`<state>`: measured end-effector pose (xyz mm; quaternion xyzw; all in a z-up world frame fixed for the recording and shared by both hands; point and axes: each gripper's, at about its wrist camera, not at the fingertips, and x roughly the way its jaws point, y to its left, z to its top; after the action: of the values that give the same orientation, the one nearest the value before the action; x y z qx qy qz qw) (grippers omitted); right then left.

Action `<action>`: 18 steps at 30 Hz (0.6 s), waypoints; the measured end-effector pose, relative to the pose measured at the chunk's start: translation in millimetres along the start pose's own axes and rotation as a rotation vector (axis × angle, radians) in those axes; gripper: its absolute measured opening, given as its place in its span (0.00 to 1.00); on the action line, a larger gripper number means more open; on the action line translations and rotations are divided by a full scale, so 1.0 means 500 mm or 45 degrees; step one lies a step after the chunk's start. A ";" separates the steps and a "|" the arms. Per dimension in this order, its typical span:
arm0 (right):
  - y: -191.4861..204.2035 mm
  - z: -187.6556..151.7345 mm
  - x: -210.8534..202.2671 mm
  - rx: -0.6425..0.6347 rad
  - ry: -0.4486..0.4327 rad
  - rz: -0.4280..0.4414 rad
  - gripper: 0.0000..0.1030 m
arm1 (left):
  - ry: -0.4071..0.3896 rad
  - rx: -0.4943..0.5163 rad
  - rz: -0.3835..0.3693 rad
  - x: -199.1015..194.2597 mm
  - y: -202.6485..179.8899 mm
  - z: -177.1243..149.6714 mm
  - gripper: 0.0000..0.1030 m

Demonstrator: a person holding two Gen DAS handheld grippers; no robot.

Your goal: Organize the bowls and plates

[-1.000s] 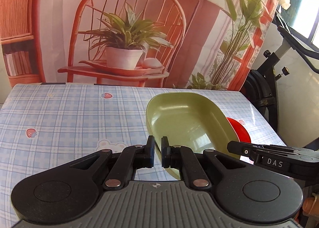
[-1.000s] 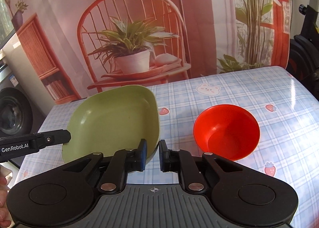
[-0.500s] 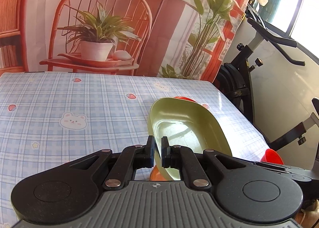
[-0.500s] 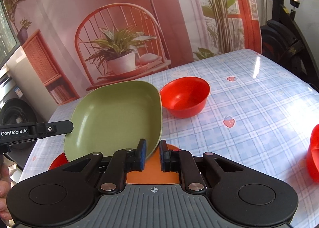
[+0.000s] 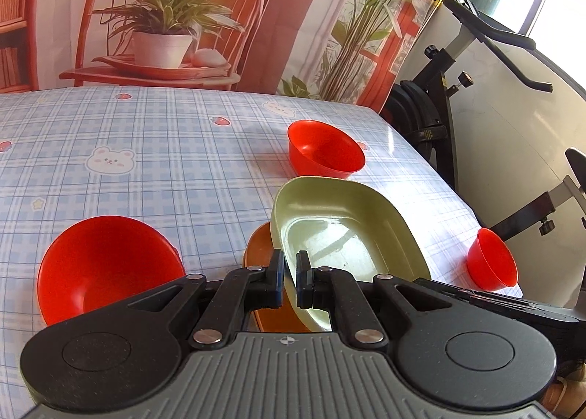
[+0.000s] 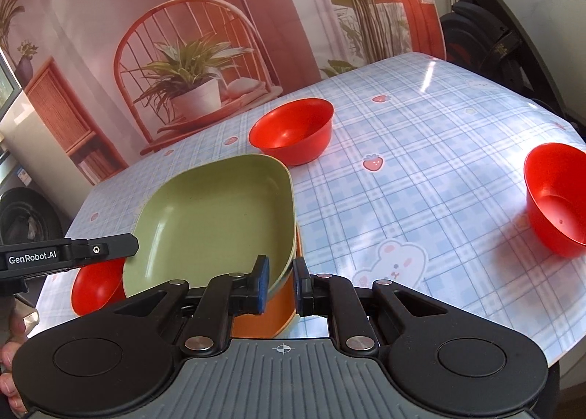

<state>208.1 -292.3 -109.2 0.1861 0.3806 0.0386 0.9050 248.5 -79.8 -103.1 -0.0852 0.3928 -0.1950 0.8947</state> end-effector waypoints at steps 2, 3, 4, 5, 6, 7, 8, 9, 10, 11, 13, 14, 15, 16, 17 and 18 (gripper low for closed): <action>-0.001 -0.007 0.001 0.002 -0.002 -0.007 0.12 | 0.011 -0.004 0.010 0.004 0.000 -0.009 0.07; -0.001 -0.009 0.002 0.003 0.000 -0.010 0.12 | 0.017 -0.001 0.020 0.006 0.000 -0.013 0.07; 0.000 -0.013 0.005 0.005 0.007 -0.014 0.12 | 0.021 0.003 0.029 0.008 0.001 -0.016 0.07; 0.001 -0.016 0.006 0.004 0.012 -0.015 0.12 | 0.026 0.007 0.039 0.008 0.001 -0.018 0.07; 0.003 -0.020 0.008 0.002 0.019 -0.016 0.12 | 0.028 0.008 0.044 0.009 0.002 -0.019 0.07; 0.004 -0.022 0.010 -0.001 0.027 -0.019 0.12 | 0.029 0.008 0.045 0.009 0.003 -0.020 0.07; 0.006 -0.024 0.012 -0.001 0.034 -0.019 0.12 | 0.030 0.006 0.045 0.009 0.005 -0.020 0.07; 0.005 -0.024 0.013 0.001 0.037 -0.019 0.12 | 0.029 0.002 0.042 0.009 0.006 -0.020 0.07; 0.005 -0.024 0.014 0.002 0.039 -0.018 0.12 | 0.028 -0.001 0.039 0.010 0.007 -0.021 0.07; 0.005 -0.023 0.015 0.002 0.041 -0.019 0.12 | 0.026 0.000 0.039 0.010 0.006 -0.021 0.07; 0.004 -0.023 0.018 0.005 0.048 -0.019 0.12 | 0.025 0.004 0.042 0.013 0.005 -0.024 0.07; 0.004 -0.023 0.021 0.007 0.053 -0.018 0.12 | 0.025 0.006 0.043 0.014 0.005 -0.025 0.07; 0.001 -0.024 0.024 0.015 0.063 -0.014 0.12 | 0.024 0.005 0.042 0.015 0.007 -0.026 0.07; -0.005 -0.024 0.029 0.032 0.075 -0.005 0.13 | 0.025 0.000 0.041 0.017 0.009 -0.027 0.07; -0.008 -0.025 0.031 0.041 0.079 -0.001 0.13 | 0.028 -0.006 0.039 0.019 0.011 -0.029 0.07; -0.010 -0.026 0.033 0.048 0.082 0.001 0.13 | 0.032 -0.011 0.039 0.021 0.012 -0.030 0.07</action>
<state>210.4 -289.4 -130.4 0.2019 0.4101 0.0377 0.8886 245.6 -78.8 -122.2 -0.0805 0.4062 -0.1804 0.8922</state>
